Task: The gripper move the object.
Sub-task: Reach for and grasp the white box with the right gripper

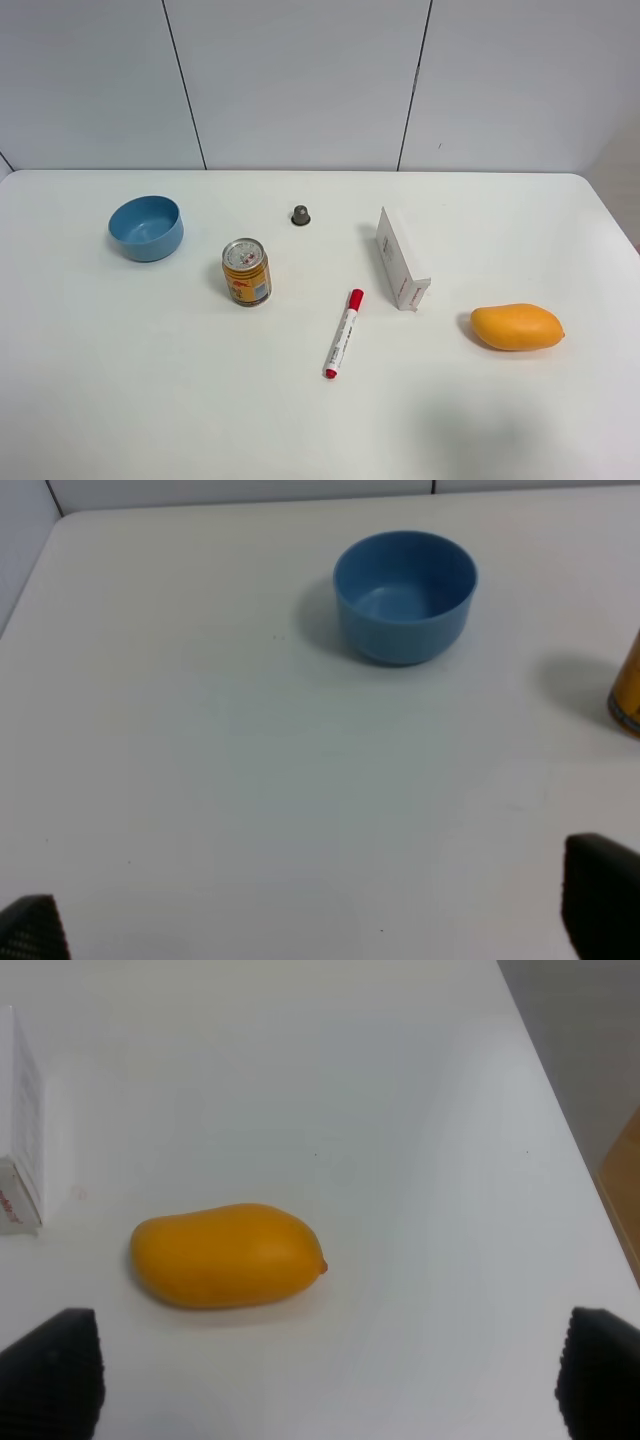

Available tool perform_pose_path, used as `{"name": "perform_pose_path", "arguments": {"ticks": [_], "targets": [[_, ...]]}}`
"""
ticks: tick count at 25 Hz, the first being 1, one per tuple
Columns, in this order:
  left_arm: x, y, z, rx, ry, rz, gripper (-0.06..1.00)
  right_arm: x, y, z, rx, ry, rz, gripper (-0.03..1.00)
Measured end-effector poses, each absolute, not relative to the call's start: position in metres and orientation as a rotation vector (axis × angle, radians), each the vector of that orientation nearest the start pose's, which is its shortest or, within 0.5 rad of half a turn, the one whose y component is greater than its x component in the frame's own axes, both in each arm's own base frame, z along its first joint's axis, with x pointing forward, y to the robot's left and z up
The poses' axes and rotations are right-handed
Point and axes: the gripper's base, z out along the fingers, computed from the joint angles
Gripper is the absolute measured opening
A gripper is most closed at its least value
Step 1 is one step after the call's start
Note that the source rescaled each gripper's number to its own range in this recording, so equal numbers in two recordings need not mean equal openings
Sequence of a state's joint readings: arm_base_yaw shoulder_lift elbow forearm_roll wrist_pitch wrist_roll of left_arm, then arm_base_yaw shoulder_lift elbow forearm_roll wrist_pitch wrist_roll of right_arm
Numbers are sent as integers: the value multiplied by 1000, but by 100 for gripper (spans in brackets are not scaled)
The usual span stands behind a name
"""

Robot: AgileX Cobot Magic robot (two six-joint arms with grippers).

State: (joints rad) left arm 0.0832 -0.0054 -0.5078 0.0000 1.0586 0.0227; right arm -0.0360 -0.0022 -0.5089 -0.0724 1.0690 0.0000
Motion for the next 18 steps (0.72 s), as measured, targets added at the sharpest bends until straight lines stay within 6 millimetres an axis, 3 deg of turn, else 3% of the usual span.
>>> {"name": "perform_pose_path", "arguments": {"ticks": [10, 14, 18], "targets": [[-7, -1, 280, -61, 2029, 67, 100, -7, -5, 280, 40, 2033, -107, 87], [-7, -1, 280, -61, 2029, 67, 100, -6, -5, 303, 40, 1983, -105, 87], [-7, -1, 280, -61, 2029, 67, 100, 14, -6, 340, 38, 2014, -101, 87]]}}
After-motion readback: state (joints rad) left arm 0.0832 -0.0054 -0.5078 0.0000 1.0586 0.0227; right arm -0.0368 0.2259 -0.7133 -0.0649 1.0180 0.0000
